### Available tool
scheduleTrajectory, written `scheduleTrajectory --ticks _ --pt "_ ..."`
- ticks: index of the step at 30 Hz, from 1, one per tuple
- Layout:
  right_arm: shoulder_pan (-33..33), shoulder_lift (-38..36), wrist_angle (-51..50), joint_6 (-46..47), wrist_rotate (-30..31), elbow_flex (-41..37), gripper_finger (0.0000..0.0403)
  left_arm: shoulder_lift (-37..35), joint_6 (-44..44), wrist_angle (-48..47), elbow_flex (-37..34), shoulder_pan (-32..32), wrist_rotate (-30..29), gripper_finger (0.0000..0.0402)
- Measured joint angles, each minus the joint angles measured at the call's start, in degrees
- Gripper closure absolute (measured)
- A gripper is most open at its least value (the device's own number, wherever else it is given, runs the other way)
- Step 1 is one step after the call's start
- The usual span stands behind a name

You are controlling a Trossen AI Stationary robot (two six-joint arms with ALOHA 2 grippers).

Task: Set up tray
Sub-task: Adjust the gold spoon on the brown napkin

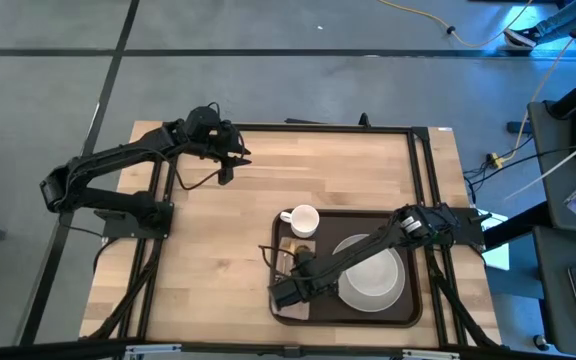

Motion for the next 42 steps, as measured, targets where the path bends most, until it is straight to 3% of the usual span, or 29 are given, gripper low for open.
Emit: scheduleTrajectory --ticks 15,23,42 --pt "-1.4 0.0 0.6 0.1 2.4 -1.2 0.0389 0.0 0.0 0.0 0.0 0.0 0.0 0.0274" --pt "-1.7 0.0 7.8 0.2 2.3 -4.4 0.0389 0.0 0.0 0.0 0.0 0.0 0.0 0.0274" --pt "-1.7 0.0 5.5 1.3 2.1 -4.9 0.0381 0.0 0.0 0.0 0.0 0.0 0.0 0.0274"
